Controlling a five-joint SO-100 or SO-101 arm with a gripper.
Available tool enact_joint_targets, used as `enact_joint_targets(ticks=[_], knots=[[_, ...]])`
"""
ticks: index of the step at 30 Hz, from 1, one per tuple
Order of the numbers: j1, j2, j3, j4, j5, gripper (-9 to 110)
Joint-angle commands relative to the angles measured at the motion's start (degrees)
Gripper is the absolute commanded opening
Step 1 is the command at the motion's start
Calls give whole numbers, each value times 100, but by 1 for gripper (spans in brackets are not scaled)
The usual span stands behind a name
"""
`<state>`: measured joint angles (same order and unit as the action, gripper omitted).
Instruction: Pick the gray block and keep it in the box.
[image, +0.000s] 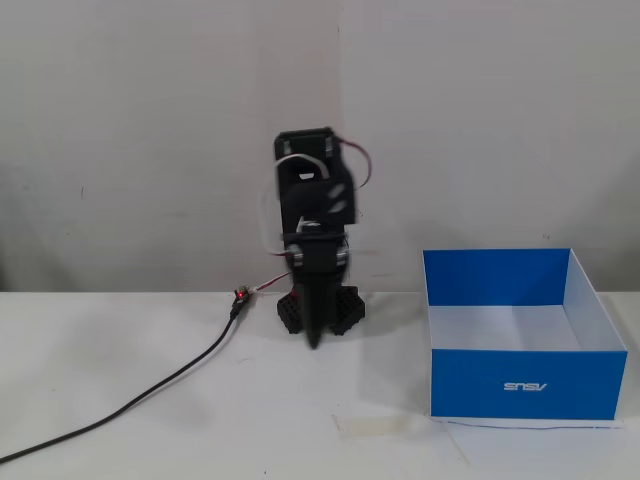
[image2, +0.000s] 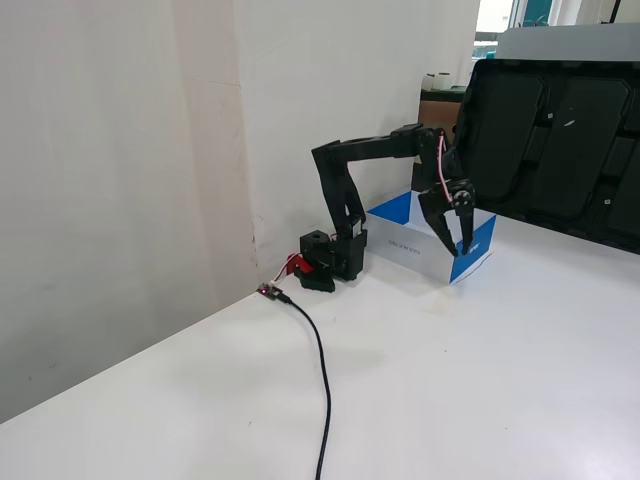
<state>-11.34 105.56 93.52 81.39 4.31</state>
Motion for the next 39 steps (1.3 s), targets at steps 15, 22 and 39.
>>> enact_joint_targets(ticks=[15,22,39], knots=[[782,3498,4228,-2804,185,0],[571,5133,5625,-3375,123,0],[457,8139,7462,-2654,132,0]])
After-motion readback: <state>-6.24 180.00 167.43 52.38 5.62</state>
